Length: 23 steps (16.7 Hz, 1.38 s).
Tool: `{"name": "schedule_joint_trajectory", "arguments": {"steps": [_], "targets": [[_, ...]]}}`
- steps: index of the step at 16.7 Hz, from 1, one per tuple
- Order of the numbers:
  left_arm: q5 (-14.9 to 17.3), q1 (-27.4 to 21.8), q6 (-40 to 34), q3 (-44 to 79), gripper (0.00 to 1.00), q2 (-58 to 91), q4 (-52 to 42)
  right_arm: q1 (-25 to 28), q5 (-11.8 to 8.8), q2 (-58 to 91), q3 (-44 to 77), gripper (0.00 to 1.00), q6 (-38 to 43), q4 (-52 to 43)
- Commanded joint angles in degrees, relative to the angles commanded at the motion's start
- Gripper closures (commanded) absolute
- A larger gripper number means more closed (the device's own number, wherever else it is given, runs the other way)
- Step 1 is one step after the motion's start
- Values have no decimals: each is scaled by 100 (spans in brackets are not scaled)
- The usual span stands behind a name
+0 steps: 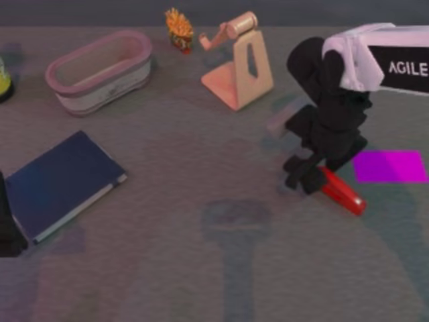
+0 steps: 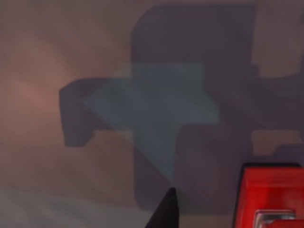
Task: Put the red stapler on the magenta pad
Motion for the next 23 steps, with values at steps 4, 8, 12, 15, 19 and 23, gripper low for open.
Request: {"name": "schedule_joint_trajectory", "arguments": {"steps": [4, 8, 12, 15, 19, 23], "targets": [[0, 0, 0, 0, 0, 0, 0, 0, 0, 0, 0, 90, 0, 0], [0, 0, 0, 0, 0, 0, 0, 0, 0, 0, 0, 100, 0, 0], [0, 0, 0, 0, 0, 0, 0, 0, 0, 0, 0, 100, 0, 0], [0, 0, 0, 0, 0, 0, 0, -14, 3, -11, 20, 100, 1, -22], [0, 0, 0, 0, 0, 0, 0, -4, -1, -159, 549, 100, 1, -655], [0, 0, 0, 0, 0, 0, 0, 21, -3, -394, 1253, 100, -12, -1708]]}}
